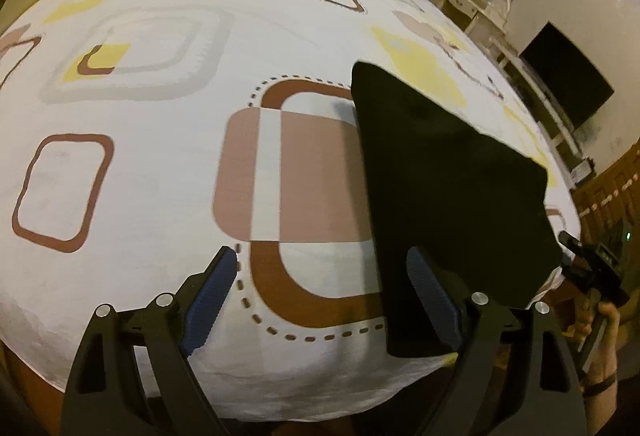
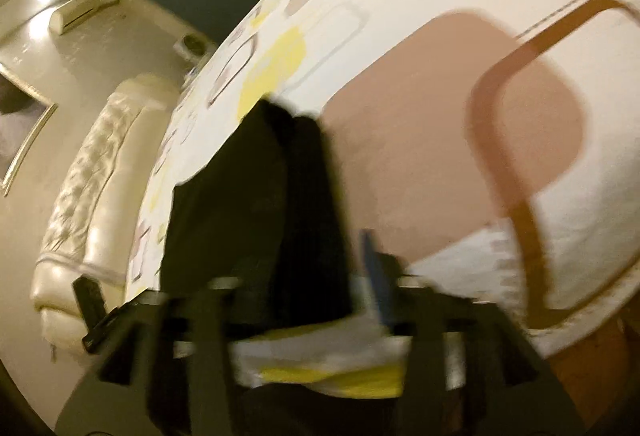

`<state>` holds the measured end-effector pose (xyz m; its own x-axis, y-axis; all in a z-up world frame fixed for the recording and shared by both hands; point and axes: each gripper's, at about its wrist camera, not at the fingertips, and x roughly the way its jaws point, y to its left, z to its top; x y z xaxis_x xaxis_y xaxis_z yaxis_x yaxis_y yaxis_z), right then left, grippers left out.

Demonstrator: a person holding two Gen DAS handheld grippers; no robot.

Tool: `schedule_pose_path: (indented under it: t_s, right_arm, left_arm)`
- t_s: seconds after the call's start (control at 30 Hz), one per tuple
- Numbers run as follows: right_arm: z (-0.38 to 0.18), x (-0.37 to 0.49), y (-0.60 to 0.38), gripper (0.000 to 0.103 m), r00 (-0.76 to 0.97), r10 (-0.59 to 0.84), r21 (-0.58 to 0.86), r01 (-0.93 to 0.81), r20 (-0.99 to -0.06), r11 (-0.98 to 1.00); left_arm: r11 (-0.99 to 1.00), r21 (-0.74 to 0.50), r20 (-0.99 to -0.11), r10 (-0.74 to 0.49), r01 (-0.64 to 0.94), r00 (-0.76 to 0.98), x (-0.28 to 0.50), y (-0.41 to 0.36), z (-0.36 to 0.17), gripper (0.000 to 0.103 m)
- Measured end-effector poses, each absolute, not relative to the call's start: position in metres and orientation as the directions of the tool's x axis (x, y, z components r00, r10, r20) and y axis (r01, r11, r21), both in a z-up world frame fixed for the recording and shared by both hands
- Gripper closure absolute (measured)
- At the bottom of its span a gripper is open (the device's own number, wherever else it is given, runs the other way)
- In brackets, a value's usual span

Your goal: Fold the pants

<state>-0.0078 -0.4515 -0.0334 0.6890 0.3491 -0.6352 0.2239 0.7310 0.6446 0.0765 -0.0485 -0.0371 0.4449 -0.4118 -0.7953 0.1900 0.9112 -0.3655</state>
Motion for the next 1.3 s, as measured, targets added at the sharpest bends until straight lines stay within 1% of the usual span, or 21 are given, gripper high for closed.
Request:
schedule_pose_path:
  t_s: [0.1,0.2,0.3,0.47,0.57,0.67,0.83,1.13,1.2,1.3]
  right_arm:
    - [-0.034,-0.026,-0.469,0.036,0.738,0.418,0.762,0.199,-0.53,0.616]
    - [-0.042,-0.032,-0.474,0.035,0.747,0.452,0.808,0.191,-0.488,0.557]
    - [-0.047,-0.027,-0.469,0.034,0.733,0.464,0.807,0.194,-0.497,0.557]
    - [-0.048,-0.012,-0.454,0.034,0.699,0.486,0.787,0.181,-0.524,0.59]
    - [-0.047,-0.011,-0.456,0.033,0.702,0.485,0.785,0.174,-0.522,0.595]
    - [-0.049,-0.013,-0.461,0.029,0.709,0.484,0.794,0.178,-0.514,0.582]
    - [-0.06,-0.009,-0.461,0.029,0.688,0.499,0.796,0.193,-0.527,0.574]
    - [-0.061,-0.005,-0.459,0.028,0.674,0.481,0.764,0.198,-0.561,0.613]
    - [-0.063,-0.004,-0.458,0.027,0.674,0.489,0.772,0.194,-0.554,0.606]
    - [-0.07,0.0,-0.455,0.026,0.665,0.542,0.81,0.171,-0.514,0.56]
  left_arm:
    - [0.89,-0.41,-0.779,-0.455,0.198,0.432,0.072,-0.041,-0.037,0.017]
    - [0.868,-0.439,-0.769,-0.496,0.23,0.404,0.067,-0.045,-0.04,0.017]
    - [0.849,-0.466,-0.762,-0.529,0.251,0.374,0.065,-0.055,-0.044,0.017]
    - [0.815,-0.53,-0.75,-0.58,0.235,0.318,0.065,-0.056,-0.054,0.017]
    - [0.808,-0.544,-0.743,-0.59,0.229,0.317,0.065,-0.052,-0.056,0.017]
    - [0.792,-0.569,-0.731,-0.61,0.222,0.305,0.069,-0.051,-0.058,0.017]
    - [0.75,-0.628,-0.699,-0.661,0.207,0.271,0.076,-0.06,-0.068,0.017]
    - [0.706,-0.673,-0.657,-0.708,0.221,0.259,0.082,-0.063,-0.069,0.017]
    - [0.698,-0.679,-0.651,-0.715,0.228,0.253,0.081,-0.061,-0.071,0.017]
    - [0.698,-0.677,-0.65,-0.716,0.234,0.255,0.08,-0.066,-0.071,0.017]
